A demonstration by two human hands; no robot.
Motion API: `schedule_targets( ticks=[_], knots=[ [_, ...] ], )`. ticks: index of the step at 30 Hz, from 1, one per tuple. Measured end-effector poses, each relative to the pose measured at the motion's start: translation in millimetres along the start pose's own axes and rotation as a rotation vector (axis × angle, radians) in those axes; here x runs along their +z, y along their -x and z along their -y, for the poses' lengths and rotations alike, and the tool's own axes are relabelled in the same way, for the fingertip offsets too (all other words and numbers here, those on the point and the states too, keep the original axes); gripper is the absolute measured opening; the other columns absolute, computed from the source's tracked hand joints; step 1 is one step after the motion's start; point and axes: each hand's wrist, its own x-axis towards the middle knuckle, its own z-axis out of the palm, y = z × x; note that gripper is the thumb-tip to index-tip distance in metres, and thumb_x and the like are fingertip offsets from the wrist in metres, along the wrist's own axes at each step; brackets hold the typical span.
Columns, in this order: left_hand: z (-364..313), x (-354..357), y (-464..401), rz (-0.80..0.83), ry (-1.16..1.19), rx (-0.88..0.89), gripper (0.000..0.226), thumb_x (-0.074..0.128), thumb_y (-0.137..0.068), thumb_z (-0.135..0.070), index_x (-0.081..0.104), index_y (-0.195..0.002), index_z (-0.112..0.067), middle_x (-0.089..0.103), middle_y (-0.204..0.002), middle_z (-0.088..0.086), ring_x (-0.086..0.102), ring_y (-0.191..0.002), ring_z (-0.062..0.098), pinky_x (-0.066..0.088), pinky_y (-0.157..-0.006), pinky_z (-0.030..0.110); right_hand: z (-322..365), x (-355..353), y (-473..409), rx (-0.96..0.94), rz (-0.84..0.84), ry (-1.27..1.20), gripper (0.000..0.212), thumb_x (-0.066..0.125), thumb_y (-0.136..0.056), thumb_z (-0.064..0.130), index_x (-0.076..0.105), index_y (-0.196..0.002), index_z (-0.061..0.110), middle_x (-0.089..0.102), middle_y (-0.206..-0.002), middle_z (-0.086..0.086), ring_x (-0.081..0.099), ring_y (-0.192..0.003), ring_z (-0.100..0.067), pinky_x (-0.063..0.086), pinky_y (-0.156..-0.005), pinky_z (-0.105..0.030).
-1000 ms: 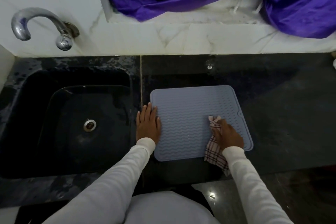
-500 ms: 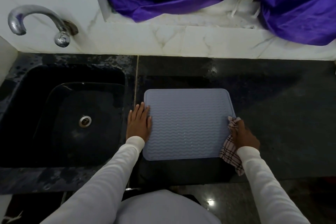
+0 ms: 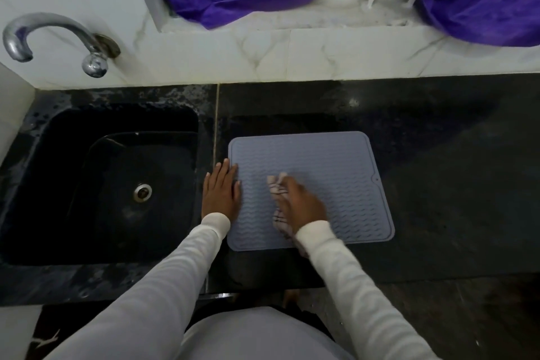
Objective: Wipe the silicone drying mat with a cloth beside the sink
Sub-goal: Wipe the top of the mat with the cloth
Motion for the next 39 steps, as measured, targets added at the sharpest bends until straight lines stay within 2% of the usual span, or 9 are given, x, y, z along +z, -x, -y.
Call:
schedule_targets(
  ticks=[5,10,13,18,21,24,30,35,39],
  knots=[
    [0.2,-0.1,-1.0,0.001,-0.003,0.009,0.053,0.044,-0.101,-0.029,0.031,-0.152,-0.023,0.023,-0.162,0.001,0.016,-0.15,0.019,0.007,-0.123,0.043,44.6,65.2,-20.0,-0.071,0.038,0.208,0.051,0.043,-0.1,0.033,0.029,-0.148,0.026,0.052,-0.131,-0.014,0.063,-0.097,-0.038,0.05,-0.078,-0.044],
    [-1.0,-1.3,-1.4,-0.012,0.009,0.011,0.051,0.037,-0.103,-0.036,0.03,-0.152,-0.024,0.023,-0.161,0.001,0.016,-0.15,0.018,0.005,-0.123,0.041,7.7,50.7,-15.1,-0.14,0.081,0.385,0.085,0.064,-0.084,0.035,0.014,-0.152,0.034,0.044,-0.139,-0.009,0.062,-0.1,-0.035,0.052,-0.078,-0.045],
    [-1.5,-2.3,-0.1,-0.014,0.013,0.021,0.05,0.036,-0.104,-0.037,0.03,-0.152,-0.024,0.023,-0.161,0.0,0.015,-0.15,0.018,0.004,-0.123,0.041,-25.7,34.0,-20.1,-0.08,0.01,0.413,0.072,0.054,-0.089,0.033,0.017,-0.15,0.04,0.047,-0.137,-0.006,0.064,-0.098,-0.034,0.054,-0.075,-0.045],
    [0.4,-0.3,0.5,-0.016,0.002,0.029,0.054,0.025,-0.102,-0.041,0.031,-0.152,-0.024,0.024,-0.161,0.001,0.016,-0.15,0.019,0.007,-0.123,0.043,-69.6,-14.4,-18.5,0.045,-0.052,0.371,0.051,0.034,-0.101,0.032,0.02,-0.145,0.053,0.044,-0.143,-0.001,0.061,-0.107,-0.028,0.051,-0.084,-0.044],
    [2.0,1.0,0.0,-0.007,-0.002,0.029,0.057,0.02,-0.101,-0.043,0.029,-0.153,-0.024,0.023,-0.161,0.001,0.014,-0.15,0.019,0.007,-0.123,0.044,-89.2,-35.7,-16.8,0.135,-0.124,0.287,0.045,0.036,-0.101,0.039,0.026,-0.143,0.054,0.053,-0.132,-0.006,0.062,-0.102,-0.031,0.051,-0.085,-0.045],
    [1.1,1.9,0.9,0.0,-0.002,0.028,0.058,0.018,-0.1,-0.043,0.027,-0.154,-0.023,0.02,-0.162,0.001,0.012,-0.15,0.019,0.003,-0.123,0.043,-114.4,-53.5,-16.2,0.221,-0.203,0.267,0.043,0.036,-0.1,0.043,0.034,-0.143,0.046,0.059,-0.122,-0.013,0.062,-0.101,-0.035,0.049,-0.085,-0.043],
    [1.4,3.5,1.3,0.021,0.008,0.016,0.057,0.019,-0.1,-0.042,0.024,-0.155,-0.025,0.018,-0.163,0.001,0.008,-0.151,0.018,0.0,-0.123,0.043,-154.7,-78.6,-16.1,0.428,-0.256,0.231,0.046,0.035,-0.098,0.051,0.03,-0.144,0.048,0.058,-0.116,-0.014,0.061,-0.097,-0.04,0.049,-0.083,-0.049],
    [0.1,1.7,0.7,0.015,0.003,0.015,0.058,0.018,-0.1,-0.043,0.025,-0.155,-0.024,0.019,-0.163,0.001,0.009,-0.151,0.018,0.002,-0.123,0.045,-148.1,-76.7,-18.8,0.452,-0.289,0.176,0.045,0.042,-0.098,0.044,0.037,-0.143,0.042,0.059,-0.116,-0.014,0.061,-0.099,-0.04,0.049,-0.083,-0.048],
    [-0.9,0.5,2.0,0.003,0.021,0.013,0.059,0.016,-0.099,-0.044,0.027,-0.154,-0.024,0.02,-0.162,0.0,0.01,-0.151,0.017,0.003,-0.123,0.044,-129.1,-76.5,-19.8,0.347,-0.291,0.092,0.045,0.051,-0.095,0.041,0.046,-0.139,0.037,0.061,-0.122,-0.011,0.06,-0.107,-0.033,0.05,-0.088,-0.044]
  ],
)
